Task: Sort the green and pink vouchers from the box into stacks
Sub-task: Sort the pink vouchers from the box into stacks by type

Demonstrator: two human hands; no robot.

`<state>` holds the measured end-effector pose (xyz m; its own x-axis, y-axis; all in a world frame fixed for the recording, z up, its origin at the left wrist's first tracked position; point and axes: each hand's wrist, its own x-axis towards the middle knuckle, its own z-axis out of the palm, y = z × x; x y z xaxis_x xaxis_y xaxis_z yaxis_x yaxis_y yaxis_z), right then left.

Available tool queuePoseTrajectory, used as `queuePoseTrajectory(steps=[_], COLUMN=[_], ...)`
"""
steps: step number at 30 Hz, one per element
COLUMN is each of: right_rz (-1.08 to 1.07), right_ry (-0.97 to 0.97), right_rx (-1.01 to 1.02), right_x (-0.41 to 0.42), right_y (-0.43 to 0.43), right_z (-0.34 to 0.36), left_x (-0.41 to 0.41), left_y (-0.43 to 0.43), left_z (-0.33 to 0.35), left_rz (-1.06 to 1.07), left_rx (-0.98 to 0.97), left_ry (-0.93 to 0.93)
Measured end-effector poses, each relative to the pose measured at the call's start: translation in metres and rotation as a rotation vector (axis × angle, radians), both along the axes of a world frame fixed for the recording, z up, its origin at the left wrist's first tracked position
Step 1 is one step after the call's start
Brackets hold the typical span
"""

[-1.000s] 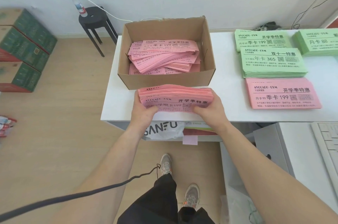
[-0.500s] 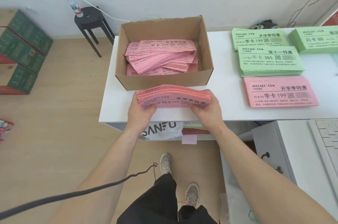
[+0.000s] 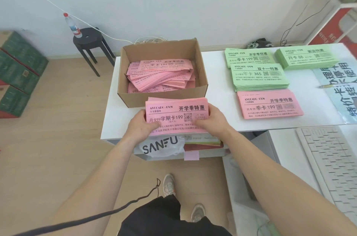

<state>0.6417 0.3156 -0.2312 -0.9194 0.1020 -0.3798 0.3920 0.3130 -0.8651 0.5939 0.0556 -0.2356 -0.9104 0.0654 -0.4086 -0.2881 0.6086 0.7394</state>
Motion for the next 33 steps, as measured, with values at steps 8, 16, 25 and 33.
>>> queuePoseTrajectory(steps=[8,16,25,33], right_rz=[-0.024,-0.016,0.033,0.052], right_ry=[-0.156,-0.117,-0.037,-0.031], right_rx=[0.136,0.214,-0.228,-0.085], right_x=[-0.002,0.0,0.014,0.012], right_y=[0.005,0.003,0.003,-0.011], right_z=[0.004,0.005,0.017,0.02], left_x=[0.008,0.023,0.013,0.005], left_y=[0.024,0.077,0.094,0.095], left_z=[0.001,0.009,0.024,0.029], left_rz=[0.025,-0.35,-0.2,-0.176], left_rx=[-0.192,-0.021,0.155,0.07], left_ry=[0.01,0.048,-0.098,-0.041])
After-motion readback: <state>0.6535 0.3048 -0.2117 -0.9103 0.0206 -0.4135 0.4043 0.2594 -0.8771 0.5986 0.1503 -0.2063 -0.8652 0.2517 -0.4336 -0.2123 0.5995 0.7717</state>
